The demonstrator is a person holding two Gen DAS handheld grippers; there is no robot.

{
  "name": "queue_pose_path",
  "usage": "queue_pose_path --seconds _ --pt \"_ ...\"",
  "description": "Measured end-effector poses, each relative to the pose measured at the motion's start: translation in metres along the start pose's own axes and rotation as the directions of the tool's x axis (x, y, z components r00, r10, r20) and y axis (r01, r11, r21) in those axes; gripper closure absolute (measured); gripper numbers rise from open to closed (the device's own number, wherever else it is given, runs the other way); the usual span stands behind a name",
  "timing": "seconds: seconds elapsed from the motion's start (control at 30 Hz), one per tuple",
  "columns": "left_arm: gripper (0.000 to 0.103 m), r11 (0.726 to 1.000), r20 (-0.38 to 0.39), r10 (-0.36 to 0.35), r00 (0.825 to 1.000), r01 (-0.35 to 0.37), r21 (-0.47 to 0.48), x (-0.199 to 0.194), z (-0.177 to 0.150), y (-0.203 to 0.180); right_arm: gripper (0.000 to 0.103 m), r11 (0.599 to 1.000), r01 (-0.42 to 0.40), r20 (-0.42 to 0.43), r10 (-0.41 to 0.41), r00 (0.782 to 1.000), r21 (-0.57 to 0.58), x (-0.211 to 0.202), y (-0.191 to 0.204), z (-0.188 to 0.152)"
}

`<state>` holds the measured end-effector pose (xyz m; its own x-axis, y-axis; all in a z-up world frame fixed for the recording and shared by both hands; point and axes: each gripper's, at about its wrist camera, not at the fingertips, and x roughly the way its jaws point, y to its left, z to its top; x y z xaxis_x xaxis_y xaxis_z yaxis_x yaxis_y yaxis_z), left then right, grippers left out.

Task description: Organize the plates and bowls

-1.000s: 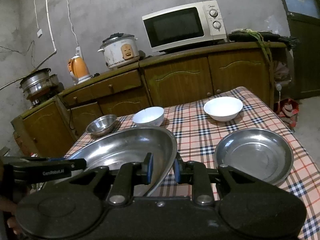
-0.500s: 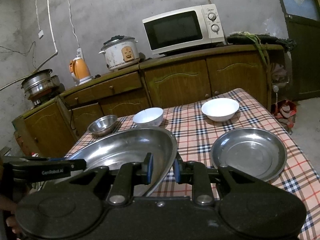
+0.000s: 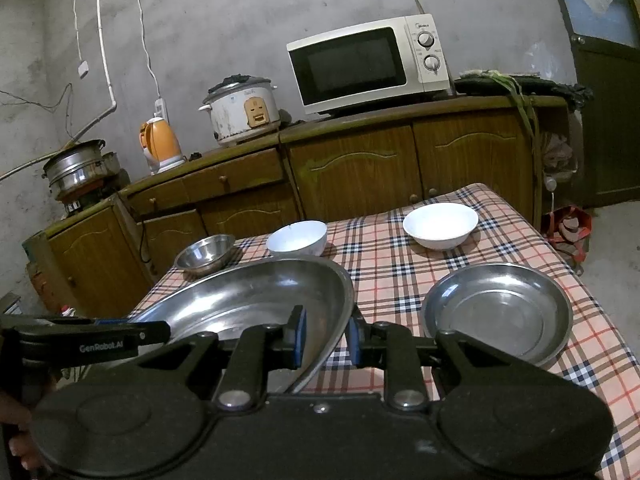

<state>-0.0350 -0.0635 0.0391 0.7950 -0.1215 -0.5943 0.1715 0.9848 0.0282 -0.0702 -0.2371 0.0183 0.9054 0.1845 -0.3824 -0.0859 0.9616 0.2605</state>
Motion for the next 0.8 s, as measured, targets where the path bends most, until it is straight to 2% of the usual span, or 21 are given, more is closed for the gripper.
queue_pose_path --seconds 0.8 --pt "0.070 1.000 -0.024 0.000 1.000 -0.001 -0.013 0.010 0.001 0.003 0.075 1.000 0.013 -0.026 -0.012 1.000 0.011 0.018 -0.001 -0.002"
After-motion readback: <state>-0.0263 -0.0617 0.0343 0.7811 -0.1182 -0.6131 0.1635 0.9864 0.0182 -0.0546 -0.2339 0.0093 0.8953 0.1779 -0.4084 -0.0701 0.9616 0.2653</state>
